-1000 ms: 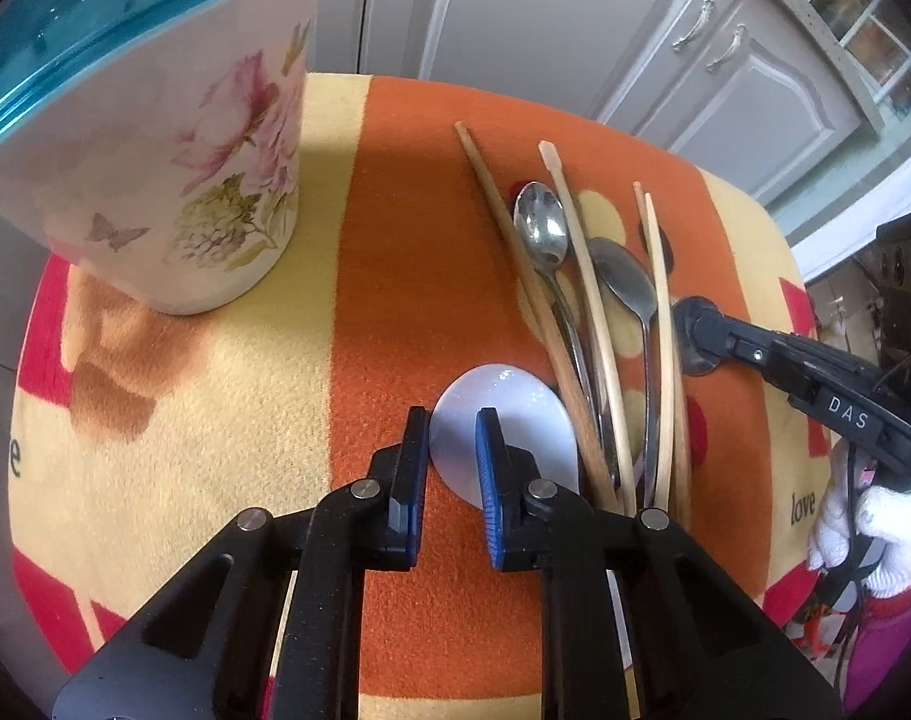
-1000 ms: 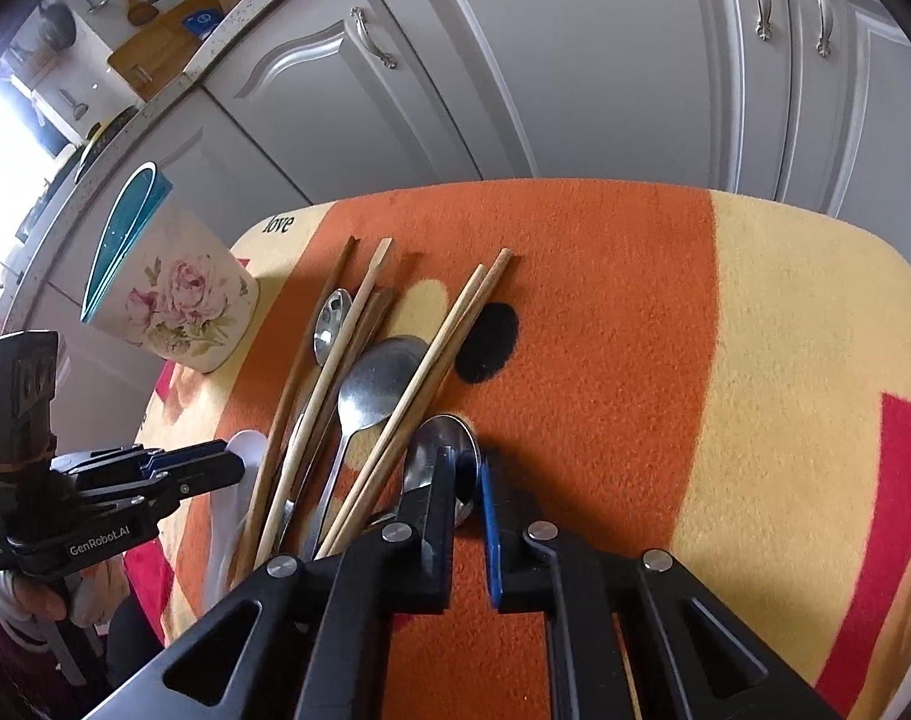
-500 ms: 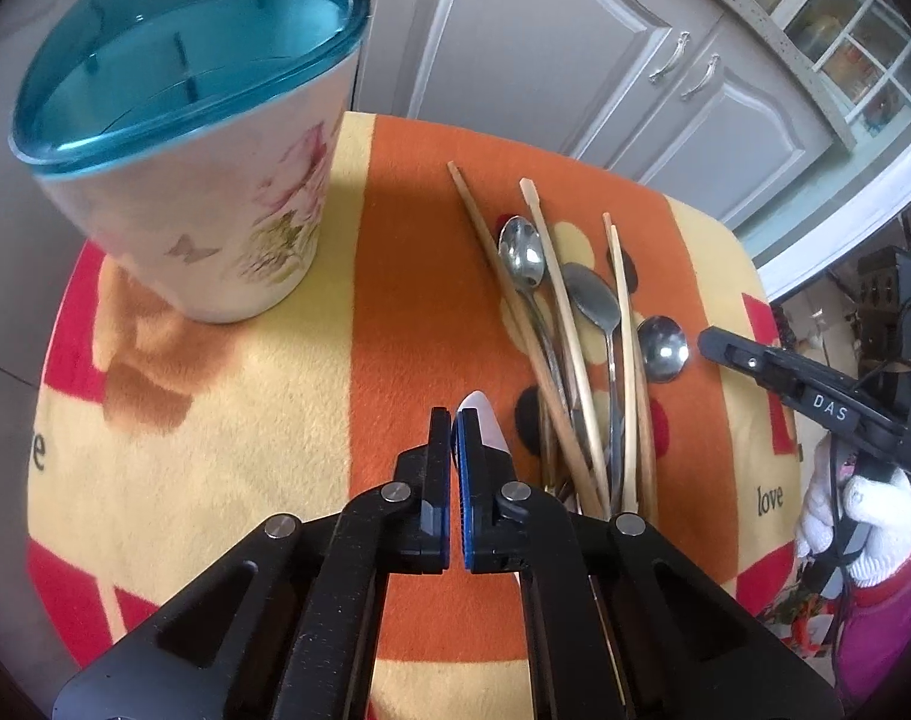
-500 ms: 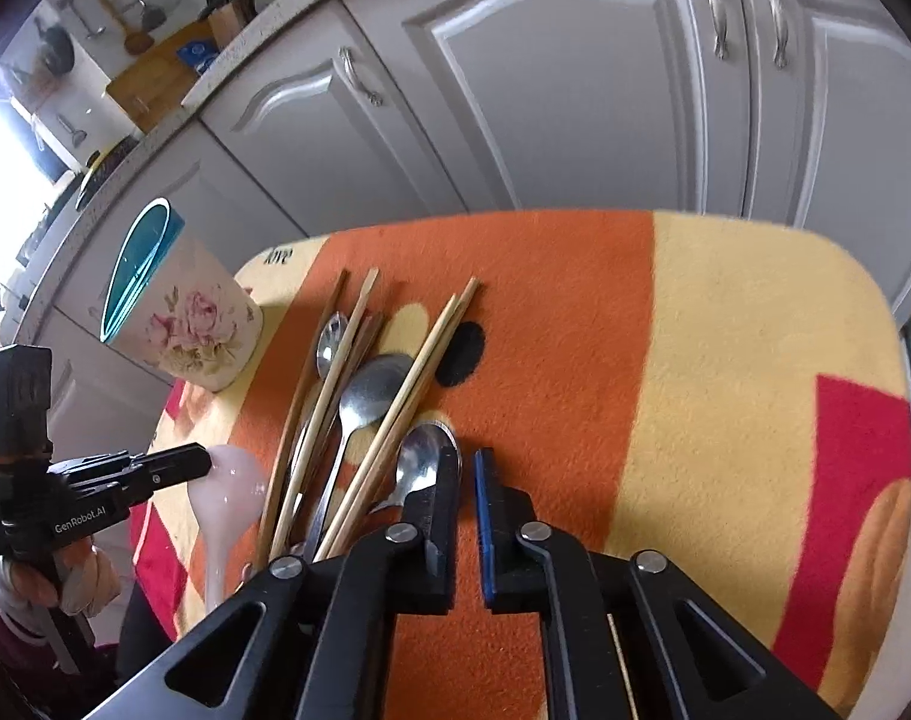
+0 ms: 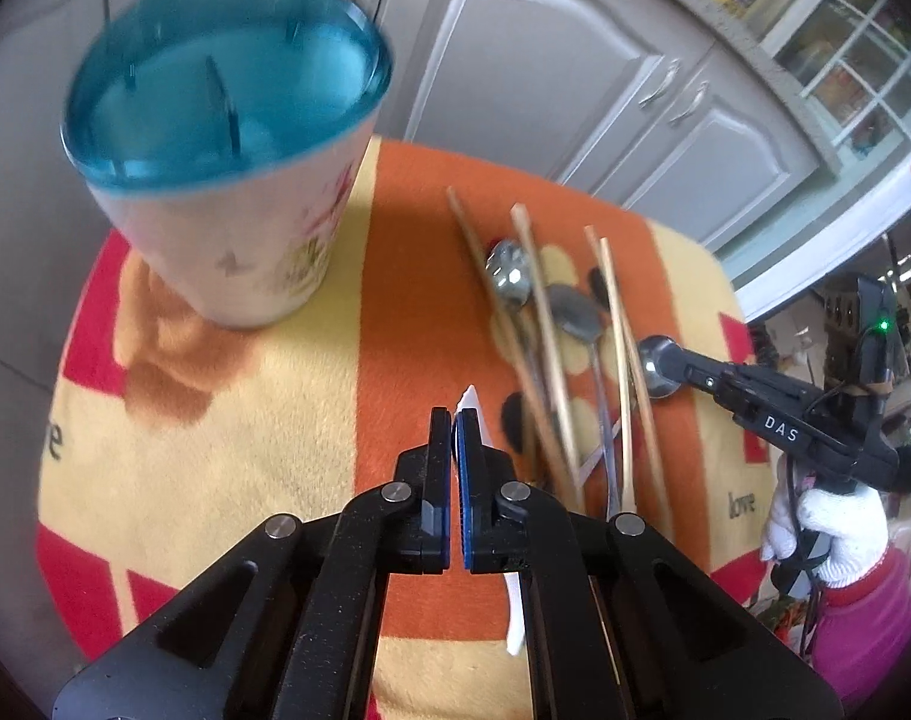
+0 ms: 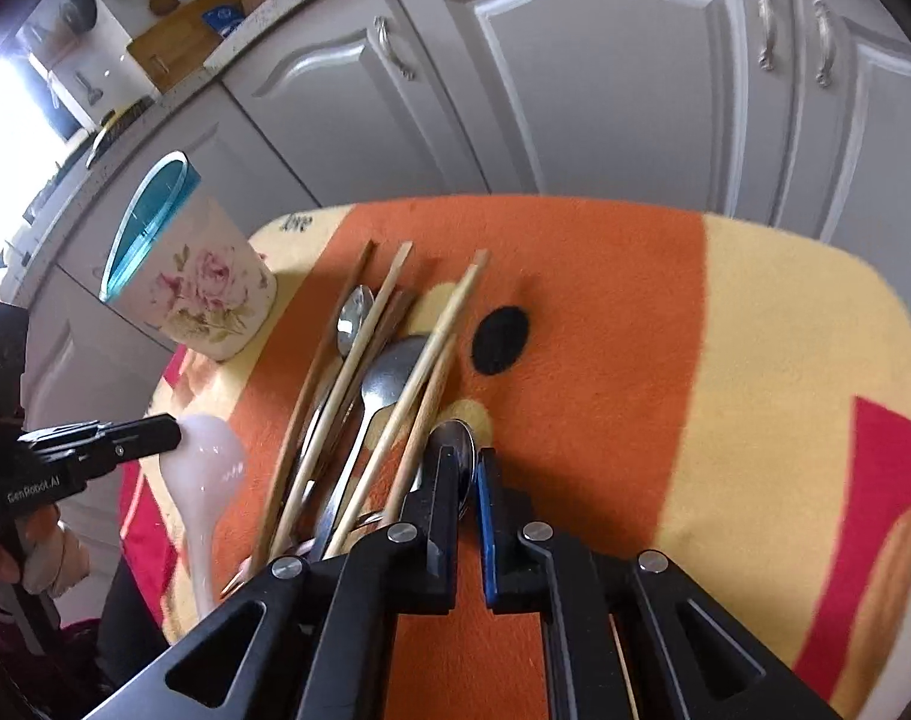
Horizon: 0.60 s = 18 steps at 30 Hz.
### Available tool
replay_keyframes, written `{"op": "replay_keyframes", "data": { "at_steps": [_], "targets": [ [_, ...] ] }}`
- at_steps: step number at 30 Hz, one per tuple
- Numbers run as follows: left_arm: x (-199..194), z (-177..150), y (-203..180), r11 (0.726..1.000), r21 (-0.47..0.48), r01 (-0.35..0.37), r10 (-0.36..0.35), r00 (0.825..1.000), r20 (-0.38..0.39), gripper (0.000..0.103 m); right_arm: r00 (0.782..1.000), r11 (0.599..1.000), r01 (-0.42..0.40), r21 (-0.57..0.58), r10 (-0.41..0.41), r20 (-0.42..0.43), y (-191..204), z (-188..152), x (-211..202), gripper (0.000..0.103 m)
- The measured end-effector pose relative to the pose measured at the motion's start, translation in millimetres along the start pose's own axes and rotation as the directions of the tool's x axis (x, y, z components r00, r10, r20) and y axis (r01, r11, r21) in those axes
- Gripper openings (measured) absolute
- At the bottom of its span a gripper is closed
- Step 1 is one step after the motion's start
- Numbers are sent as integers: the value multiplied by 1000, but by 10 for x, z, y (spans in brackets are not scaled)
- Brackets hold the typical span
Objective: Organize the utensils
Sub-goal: 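Lift the white spoon with the left gripper while the right gripper grasps a metal spoon, then carry both spoons over the teal-lidded cup and release them inside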
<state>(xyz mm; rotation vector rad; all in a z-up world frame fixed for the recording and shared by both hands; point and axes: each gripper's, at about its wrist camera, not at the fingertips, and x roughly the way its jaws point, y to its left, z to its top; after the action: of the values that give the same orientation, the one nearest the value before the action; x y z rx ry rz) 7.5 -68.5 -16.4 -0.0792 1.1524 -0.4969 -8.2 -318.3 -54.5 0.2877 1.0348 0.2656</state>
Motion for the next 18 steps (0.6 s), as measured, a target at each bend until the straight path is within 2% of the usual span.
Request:
{"op": "replay_keyframes", "data": {
  "at_steps": [9,18],
  "targets": [
    [-519,72,-14,999,1,46,-46,994,95,0,988,992,114,-56,-108,108,72,4,-649,3],
    [-1097,234,56,998,-5,61,-58,974,219,0,971,979,169,-112,-145,191,303,51,-1127,3]
  ]
}}
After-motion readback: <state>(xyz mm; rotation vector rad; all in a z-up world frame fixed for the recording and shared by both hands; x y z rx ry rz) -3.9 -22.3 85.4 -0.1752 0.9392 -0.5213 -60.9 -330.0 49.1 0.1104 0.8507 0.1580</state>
